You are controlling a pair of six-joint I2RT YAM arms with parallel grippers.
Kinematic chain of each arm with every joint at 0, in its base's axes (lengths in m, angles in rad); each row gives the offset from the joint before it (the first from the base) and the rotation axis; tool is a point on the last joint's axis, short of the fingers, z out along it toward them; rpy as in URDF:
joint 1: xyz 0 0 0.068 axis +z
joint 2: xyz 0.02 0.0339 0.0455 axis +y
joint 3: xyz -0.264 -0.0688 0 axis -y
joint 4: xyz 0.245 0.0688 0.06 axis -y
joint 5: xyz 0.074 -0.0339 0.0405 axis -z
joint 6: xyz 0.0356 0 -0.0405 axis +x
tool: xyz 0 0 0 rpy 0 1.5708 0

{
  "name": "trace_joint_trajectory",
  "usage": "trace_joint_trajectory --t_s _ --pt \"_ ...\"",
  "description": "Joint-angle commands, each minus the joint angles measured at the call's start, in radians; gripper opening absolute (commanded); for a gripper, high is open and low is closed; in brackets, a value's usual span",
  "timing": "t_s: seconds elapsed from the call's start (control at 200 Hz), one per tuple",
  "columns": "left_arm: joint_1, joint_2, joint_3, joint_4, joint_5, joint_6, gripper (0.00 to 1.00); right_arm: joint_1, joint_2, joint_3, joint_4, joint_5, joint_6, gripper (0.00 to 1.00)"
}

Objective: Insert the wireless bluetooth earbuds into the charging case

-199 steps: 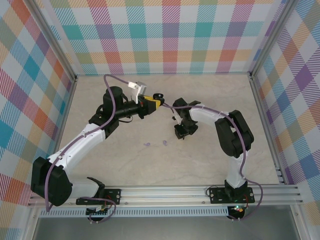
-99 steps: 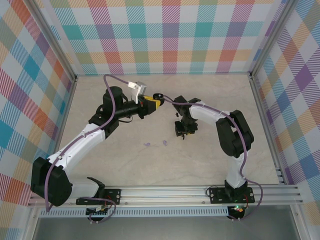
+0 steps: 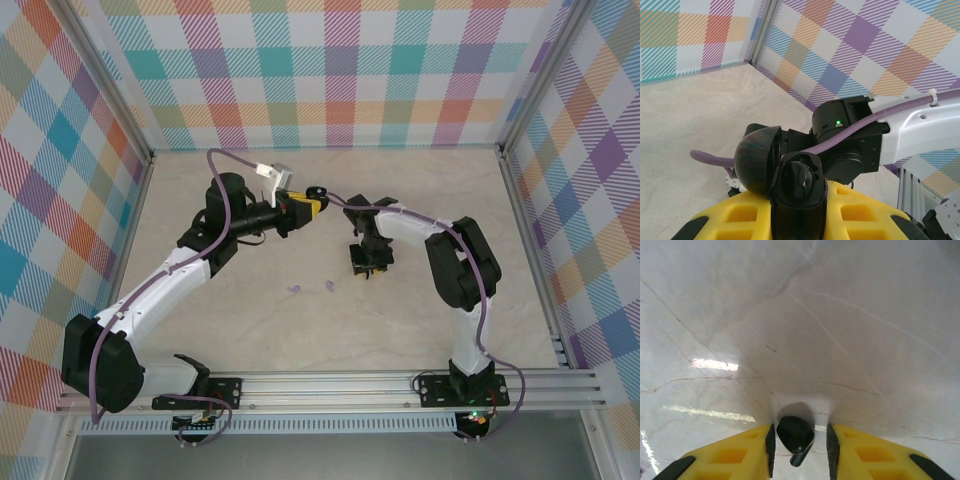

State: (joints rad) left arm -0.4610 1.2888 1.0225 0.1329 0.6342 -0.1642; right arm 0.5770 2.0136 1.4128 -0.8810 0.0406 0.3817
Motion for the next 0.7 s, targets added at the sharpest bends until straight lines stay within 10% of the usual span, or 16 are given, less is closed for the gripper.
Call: trace_joint_trajectory --t_s 0.0,0.695 --pt "0.006 -0.022 -0.001 0.019 0.005 0.009 0.09 0.007 0.019 0.029 -0.026 -0.005 0.016 0.34" --pt "0.006 -0.023 0.003 0.008 0.005 0.012 0.08 0.02 0.05 0.021 -0.021 0.028 0.026 0.22"
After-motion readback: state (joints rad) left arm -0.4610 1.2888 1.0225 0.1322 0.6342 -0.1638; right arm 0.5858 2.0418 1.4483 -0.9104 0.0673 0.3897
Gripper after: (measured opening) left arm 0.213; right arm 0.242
